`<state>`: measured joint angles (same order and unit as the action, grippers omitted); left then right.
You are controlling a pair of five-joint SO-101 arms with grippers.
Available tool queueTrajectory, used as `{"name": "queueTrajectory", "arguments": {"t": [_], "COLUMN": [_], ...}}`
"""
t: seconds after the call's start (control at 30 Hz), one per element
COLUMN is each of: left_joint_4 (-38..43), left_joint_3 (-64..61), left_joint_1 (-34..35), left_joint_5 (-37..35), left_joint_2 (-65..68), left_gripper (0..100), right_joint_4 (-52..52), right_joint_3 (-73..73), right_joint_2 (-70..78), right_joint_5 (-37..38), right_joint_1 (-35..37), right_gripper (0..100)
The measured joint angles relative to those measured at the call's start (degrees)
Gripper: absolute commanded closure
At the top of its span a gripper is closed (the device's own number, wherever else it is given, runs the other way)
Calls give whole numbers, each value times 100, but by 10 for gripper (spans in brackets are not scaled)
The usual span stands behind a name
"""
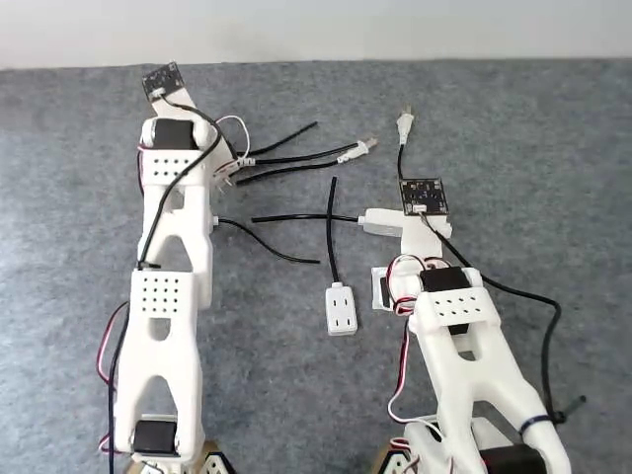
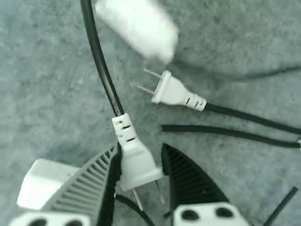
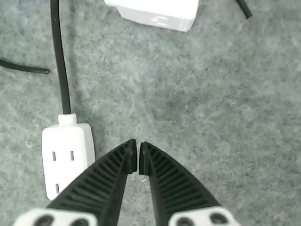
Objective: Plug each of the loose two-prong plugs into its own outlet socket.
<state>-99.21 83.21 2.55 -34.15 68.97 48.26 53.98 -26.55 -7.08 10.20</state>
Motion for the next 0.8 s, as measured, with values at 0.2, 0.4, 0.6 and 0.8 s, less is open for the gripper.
{"name": "queueTrajectory", "arguments": {"t": [0.2, 0.4, 0.6, 0.8], "left_joint_4": [0, 9, 193, 1495], "left_joint_3": [-1741, -3516, -5292, -8000], "left_joint_1": [-18, -492, -923, -1310], "left_joint_5": [26, 35, 53, 88], "left_joint_2": [-1064, -1767, -2629, -4308], "left_gripper": [988, 988, 988, 988], "right_joint_4": [-44, -44, -44, -44], "right_joint_3": [0, 0, 0, 0], "right_joint_2": [0, 0, 0, 0], "right_joint_5": [0, 0, 0, 0], "right_joint_1": [0, 0, 0, 0], "right_gripper": [988, 988, 988, 988]}}
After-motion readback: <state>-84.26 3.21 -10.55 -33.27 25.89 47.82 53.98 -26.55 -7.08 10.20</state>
